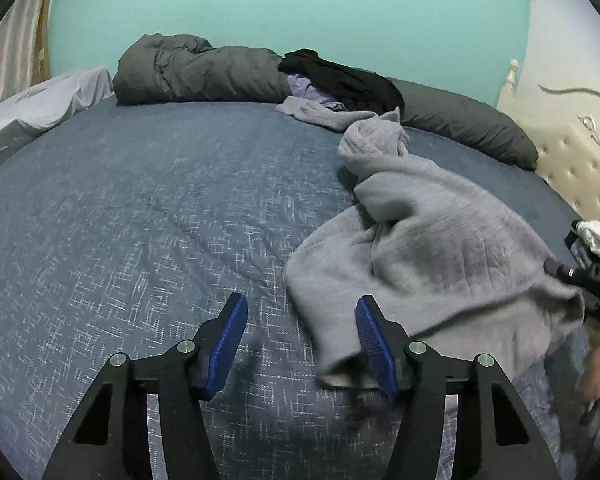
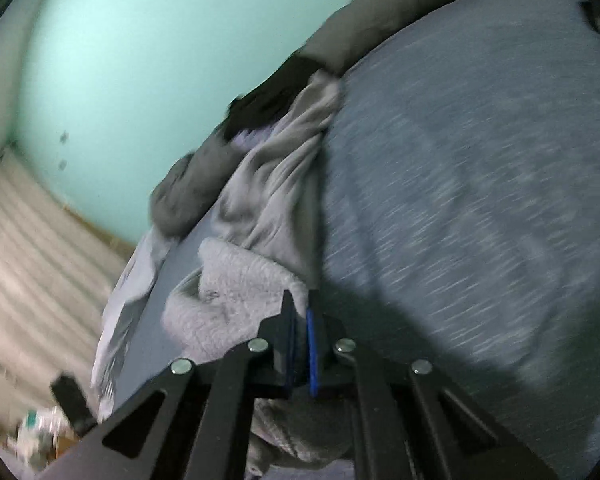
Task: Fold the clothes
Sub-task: 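Close the left tool on the hoodie hem while the right tool holds fabric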
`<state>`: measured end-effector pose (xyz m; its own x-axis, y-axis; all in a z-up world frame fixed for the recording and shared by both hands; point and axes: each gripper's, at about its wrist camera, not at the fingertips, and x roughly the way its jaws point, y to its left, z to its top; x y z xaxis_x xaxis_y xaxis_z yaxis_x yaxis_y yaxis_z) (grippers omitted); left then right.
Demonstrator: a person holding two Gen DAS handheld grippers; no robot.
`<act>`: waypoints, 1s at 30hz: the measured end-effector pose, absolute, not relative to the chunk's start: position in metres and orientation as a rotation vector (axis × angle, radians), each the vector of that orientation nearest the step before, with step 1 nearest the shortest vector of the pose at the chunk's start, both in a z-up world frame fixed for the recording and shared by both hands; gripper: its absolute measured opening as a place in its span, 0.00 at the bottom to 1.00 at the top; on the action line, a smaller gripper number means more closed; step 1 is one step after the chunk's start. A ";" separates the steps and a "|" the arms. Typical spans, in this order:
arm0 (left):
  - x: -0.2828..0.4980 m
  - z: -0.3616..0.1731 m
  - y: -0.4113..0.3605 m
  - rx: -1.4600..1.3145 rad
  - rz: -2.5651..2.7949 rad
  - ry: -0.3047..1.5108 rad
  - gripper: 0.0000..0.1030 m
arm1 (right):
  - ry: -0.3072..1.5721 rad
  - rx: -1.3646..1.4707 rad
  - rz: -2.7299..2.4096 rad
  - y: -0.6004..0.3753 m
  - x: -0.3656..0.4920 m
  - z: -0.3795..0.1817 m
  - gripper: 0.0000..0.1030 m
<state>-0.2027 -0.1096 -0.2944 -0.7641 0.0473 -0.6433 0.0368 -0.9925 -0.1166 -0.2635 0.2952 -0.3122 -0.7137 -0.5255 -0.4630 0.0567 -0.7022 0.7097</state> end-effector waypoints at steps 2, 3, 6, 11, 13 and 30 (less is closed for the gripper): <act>-0.204 -0.299 -0.107 -1.104 2.907 -0.191 0.61 | -1.018 0.963 -2.497 0.312 -0.263 -0.313 0.04; -0.206 -0.303 -0.103 -1.120 2.882 -0.196 0.63 | -1.049 0.982 -2.513 0.320 -0.262 -0.318 0.04; -0.209 -0.310 -0.092 -1.145 2.829 -0.168 0.67 | -1.122 1.038 -2.547 0.338 -0.260 -0.331 0.04; -0.213 -0.313 -0.076 -1.151 2.754 -0.124 0.70 | -1.073 1.082 -2.581 0.341 -0.259 -0.332 0.04; -0.215 -0.313 -0.072 -1.149 2.728 -0.134 0.70 | -1.041 1.089 -2.586 0.337 -0.258 -0.330 0.08; -0.207 -0.325 -0.058 -1.231 2.675 -0.096 0.47 | -0.914 1.038 -2.541 0.305 -0.215 -0.306 0.45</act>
<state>-0.2073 -0.0578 -0.3254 -0.6355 0.2031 -0.7449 -0.1493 -0.9789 -0.1396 -0.2155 0.3051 -0.3057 -0.7158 -0.4392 -0.5429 -0.0075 -0.7726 0.6349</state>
